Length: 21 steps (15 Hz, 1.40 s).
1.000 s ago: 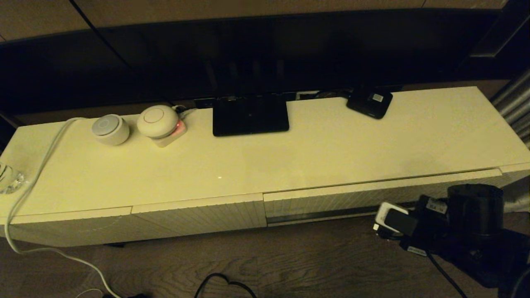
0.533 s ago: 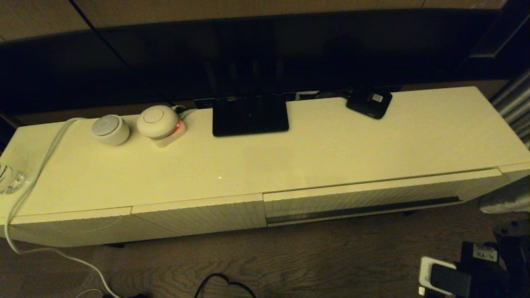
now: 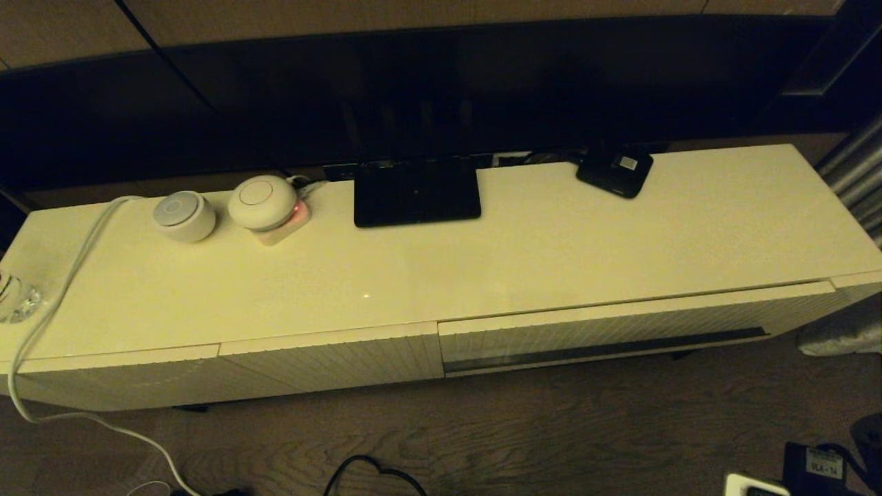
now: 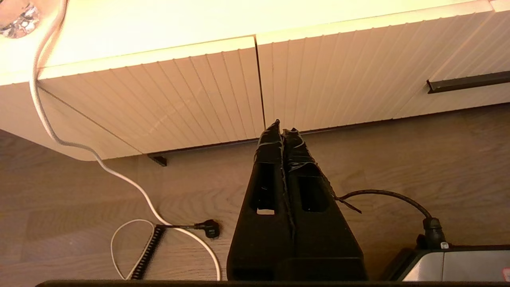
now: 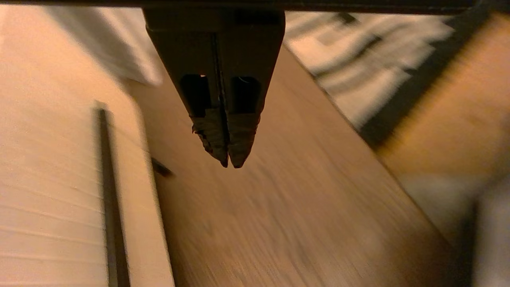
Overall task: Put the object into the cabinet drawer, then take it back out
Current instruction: Open the drawer
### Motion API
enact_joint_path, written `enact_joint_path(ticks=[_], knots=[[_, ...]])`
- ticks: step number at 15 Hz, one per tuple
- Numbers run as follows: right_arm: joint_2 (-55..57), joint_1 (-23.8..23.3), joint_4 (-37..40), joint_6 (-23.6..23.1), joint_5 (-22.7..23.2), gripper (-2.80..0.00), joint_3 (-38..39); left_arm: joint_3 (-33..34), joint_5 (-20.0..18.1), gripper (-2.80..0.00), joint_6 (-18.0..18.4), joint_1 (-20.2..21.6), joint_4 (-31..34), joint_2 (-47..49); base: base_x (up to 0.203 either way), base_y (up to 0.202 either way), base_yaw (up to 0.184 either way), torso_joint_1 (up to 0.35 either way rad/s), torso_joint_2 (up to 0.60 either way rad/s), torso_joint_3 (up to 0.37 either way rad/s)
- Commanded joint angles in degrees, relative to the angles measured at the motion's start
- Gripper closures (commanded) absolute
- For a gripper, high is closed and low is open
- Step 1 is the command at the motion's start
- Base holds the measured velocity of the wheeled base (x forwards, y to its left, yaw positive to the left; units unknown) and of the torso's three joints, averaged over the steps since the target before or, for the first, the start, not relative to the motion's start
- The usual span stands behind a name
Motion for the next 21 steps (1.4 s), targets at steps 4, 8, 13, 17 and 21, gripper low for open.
enact_joint_path(ticks=[4,8,13,17,21], knots=[[-8.8,-0.2,6.6,2.8,5.7,0.0,-0.4,0.2,0.0,0.0,0.0,0.0,0.0,0.0,0.0,0.0,0.0,0.0,0.0,0.0],[-3.2,1.2,10.4,-1.5,5.5,0.0,0.0,0.2,0.0,0.0,0.0,0.0,0.0,0.0,0.0,0.0,0.0,0.0,0.0,0.0],[6.5,1.5,9.2,-7.8,5.5,0.0,-0.7,0.2,0.0,0.0,0.0,0.0,0.0,0.0,0.0,0.0,0.0,0.0,0.0,0.0],[8.0,1.5,5.1,-19.7,5.7,0.0,-0.4,0.2,0.0,0.0,0.0,0.0,0.0,0.0,0.0,0.0,0.0,0.0,0.0,0.0],[10.0,1.2,4.0,-24.4,6.0,0.0,-3.6,0.2,0.0,0.0,-0.1,0.0,0.0,0.0,0.0,0.0,0.0,0.0,0.0,0.0]])
